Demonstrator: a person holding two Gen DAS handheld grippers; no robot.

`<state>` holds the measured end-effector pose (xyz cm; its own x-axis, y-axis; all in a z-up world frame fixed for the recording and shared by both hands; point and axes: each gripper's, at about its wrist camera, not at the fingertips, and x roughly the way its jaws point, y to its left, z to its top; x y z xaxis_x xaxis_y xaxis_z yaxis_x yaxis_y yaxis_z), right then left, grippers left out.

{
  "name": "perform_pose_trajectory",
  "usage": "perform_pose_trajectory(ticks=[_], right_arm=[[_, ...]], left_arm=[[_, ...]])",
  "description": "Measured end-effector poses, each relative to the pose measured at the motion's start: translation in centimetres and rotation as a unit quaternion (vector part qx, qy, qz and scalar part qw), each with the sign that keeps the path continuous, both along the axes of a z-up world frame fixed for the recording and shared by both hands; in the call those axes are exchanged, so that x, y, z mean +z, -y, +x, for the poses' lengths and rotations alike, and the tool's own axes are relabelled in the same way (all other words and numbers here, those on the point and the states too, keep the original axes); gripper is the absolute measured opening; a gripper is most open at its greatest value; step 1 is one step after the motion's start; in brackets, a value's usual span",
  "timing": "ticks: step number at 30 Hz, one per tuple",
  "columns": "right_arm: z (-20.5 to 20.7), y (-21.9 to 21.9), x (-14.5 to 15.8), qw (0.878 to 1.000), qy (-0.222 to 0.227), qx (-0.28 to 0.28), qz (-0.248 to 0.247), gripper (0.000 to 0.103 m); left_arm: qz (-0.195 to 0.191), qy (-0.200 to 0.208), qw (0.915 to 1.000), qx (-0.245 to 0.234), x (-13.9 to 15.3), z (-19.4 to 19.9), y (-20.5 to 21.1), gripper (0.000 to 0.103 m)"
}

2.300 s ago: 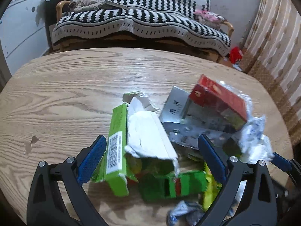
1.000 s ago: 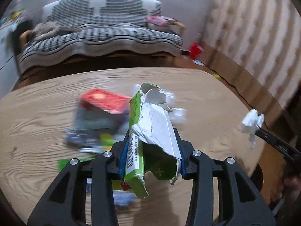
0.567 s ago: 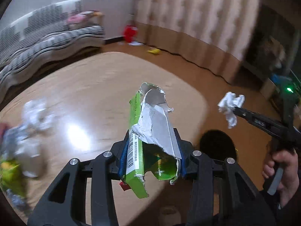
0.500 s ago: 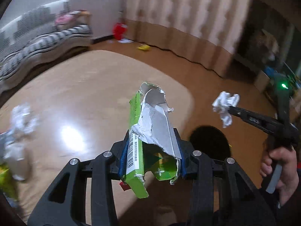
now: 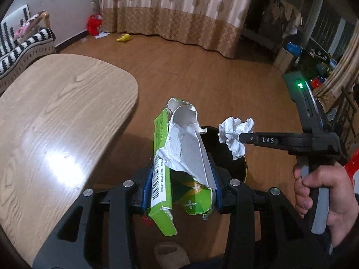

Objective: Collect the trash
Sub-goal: 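Carry juice box and tissue to the bin and open both tools over it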

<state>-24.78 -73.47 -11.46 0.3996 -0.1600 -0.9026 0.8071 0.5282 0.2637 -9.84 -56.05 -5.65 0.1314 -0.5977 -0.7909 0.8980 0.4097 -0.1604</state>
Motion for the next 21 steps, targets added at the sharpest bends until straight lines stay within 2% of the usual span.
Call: perform_pose_trajectory(ticks=[18,19,21], right_arm=[[0.0,-0.6,0.3,1.0,-0.001,-0.005,-0.012,0.007],[0.0,-0.5,0.2,1.0,-0.002,-0.005,-0.011,0.011],[0.1,-0.5,0.3,1.0,-0.003,-0.005,-0.008,0.039]], left_arm=[[0.008,-0.008,0.9999,-0.001,-1.5,-0.1,1.2,0.041],[0.009,-0.009,0.9999,-0.002,-1.5,-0.1,1.3,0.041],[0.01,-0.01,0.9999,-0.003,-1.6,-0.3,1.3,0.041]])
